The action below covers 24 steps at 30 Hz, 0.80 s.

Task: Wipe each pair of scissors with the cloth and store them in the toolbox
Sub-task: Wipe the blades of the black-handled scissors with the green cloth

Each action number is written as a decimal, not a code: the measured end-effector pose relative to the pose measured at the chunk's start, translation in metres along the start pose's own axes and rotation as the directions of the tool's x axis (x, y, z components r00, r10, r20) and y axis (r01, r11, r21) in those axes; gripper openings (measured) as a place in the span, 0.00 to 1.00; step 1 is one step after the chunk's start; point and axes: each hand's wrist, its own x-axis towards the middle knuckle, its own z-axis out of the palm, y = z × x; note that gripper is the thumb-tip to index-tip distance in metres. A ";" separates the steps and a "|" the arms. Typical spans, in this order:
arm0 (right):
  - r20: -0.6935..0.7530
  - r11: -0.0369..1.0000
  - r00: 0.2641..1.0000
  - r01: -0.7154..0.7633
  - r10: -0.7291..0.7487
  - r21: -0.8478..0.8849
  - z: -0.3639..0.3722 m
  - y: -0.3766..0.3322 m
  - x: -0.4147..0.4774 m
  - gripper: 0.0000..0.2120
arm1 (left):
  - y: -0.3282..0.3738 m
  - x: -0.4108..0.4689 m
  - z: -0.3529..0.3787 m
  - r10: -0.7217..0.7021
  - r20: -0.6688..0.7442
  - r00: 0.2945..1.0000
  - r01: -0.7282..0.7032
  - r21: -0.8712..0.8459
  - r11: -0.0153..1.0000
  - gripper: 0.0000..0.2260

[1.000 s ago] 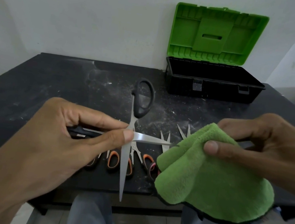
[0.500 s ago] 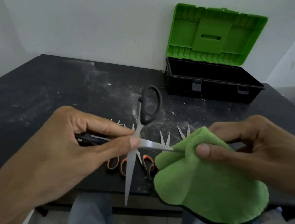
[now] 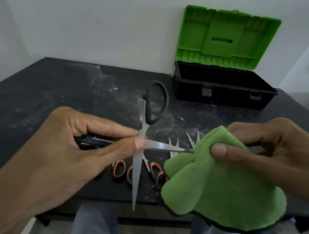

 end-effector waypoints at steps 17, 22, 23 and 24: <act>0.122 0.990 0.987 -0.117 0.107 0.077 0.012 -0.008 0.005 0.12 | -0.012 0.002 0.007 0.130 0.055 0.990 -0.126 -0.071 0.989 0.08; 0.231 0.931 0.944 -0.287 0.235 0.227 0.015 0.003 0.010 0.16 | -0.019 0.007 0.010 0.158 0.086 0.984 -0.147 -0.124 0.981 0.06; 0.255 0.904 0.931 -0.329 0.262 0.273 0.016 0.005 0.010 0.16 | -0.021 0.007 0.010 0.148 0.095 0.984 -0.135 -0.132 0.982 0.07; 0.270 0.873 0.919 -0.367 0.287 0.321 0.018 0.008 0.011 0.16 | -0.023 0.009 0.010 0.141 0.099 0.985 -0.128 -0.130 0.983 0.07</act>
